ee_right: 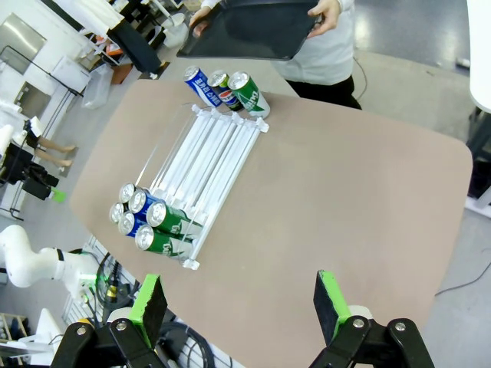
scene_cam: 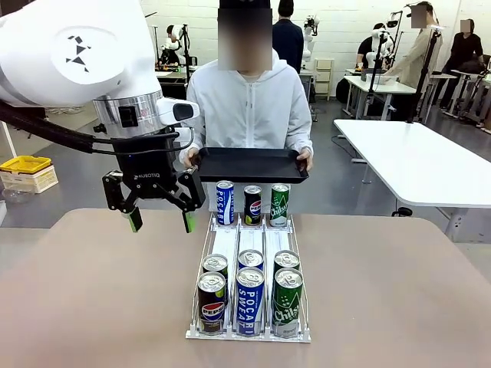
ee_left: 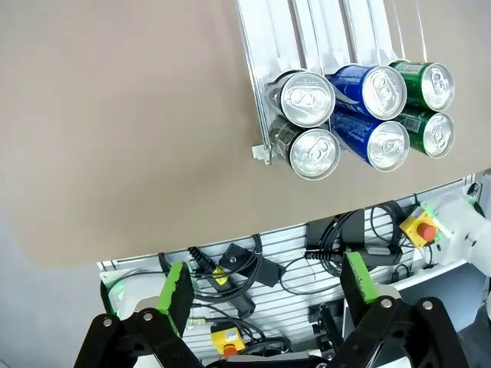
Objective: Retrieve and hand over the desired beverage to the person.
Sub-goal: Pick up a can of the same type that the person held from the Automatic Can Dispenser.
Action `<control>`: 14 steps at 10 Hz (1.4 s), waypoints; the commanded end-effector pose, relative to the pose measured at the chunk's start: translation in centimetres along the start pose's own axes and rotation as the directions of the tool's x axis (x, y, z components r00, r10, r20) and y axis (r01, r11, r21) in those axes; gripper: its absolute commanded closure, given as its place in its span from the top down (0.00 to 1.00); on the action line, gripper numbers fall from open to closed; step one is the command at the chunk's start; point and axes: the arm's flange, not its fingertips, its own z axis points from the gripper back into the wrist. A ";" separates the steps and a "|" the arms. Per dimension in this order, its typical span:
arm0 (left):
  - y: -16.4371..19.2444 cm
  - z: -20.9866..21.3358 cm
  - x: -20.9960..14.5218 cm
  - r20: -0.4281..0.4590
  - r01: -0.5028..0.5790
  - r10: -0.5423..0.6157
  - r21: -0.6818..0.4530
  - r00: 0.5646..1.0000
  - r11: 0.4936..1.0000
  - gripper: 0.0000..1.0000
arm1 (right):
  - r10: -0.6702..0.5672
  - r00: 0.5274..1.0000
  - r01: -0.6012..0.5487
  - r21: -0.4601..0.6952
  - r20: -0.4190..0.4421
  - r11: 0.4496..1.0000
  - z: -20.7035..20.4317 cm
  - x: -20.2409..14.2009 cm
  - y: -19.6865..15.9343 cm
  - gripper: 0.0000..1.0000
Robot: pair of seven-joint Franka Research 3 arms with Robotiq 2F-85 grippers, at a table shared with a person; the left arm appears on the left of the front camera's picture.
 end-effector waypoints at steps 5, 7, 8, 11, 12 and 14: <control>-2.4 -2.3 -1.7 0.026 0.016 -0.018 0.061 1.000 0.998 1.00 | 0.016 1.000 -0.016 0.030 0.012 0.999 0.0 0.3 -0.2 1.00; -3.4 -4.1 -2.3 0.073 0.032 -0.041 0.115 0.997 0.993 1.00 | 0.016 1.000 -0.016 0.030 0.012 0.999 0.0 0.3 -0.2 1.00; -3.7 -5.2 -2.6 0.098 0.024 -0.035 0.120 0.995 0.993 1.00 | 0.016 1.000 -0.016 0.030 0.012 0.999 0.0 0.3 -0.2 1.00; -5.1 -8.9 -1.6 0.144 -0.028 0.006 0.152 0.990 0.988 1.00 | 0.016 1.000 -0.016 0.030 0.012 0.999 0.0 0.3 -0.2 1.00; -5.9 -9.8 -0.8 0.114 -0.038 0.020 0.164 0.993 0.986 1.00 | 0.016 1.000 -0.016 0.030 0.012 0.999 0.0 0.3 -0.2 1.00; -6.6 -10.8 0.3 0.092 -0.080 0.066 0.159 0.994 0.984 1.00 | 0.016 1.000 -0.016 0.030 0.012 0.999 0.0 0.3 -0.2 1.00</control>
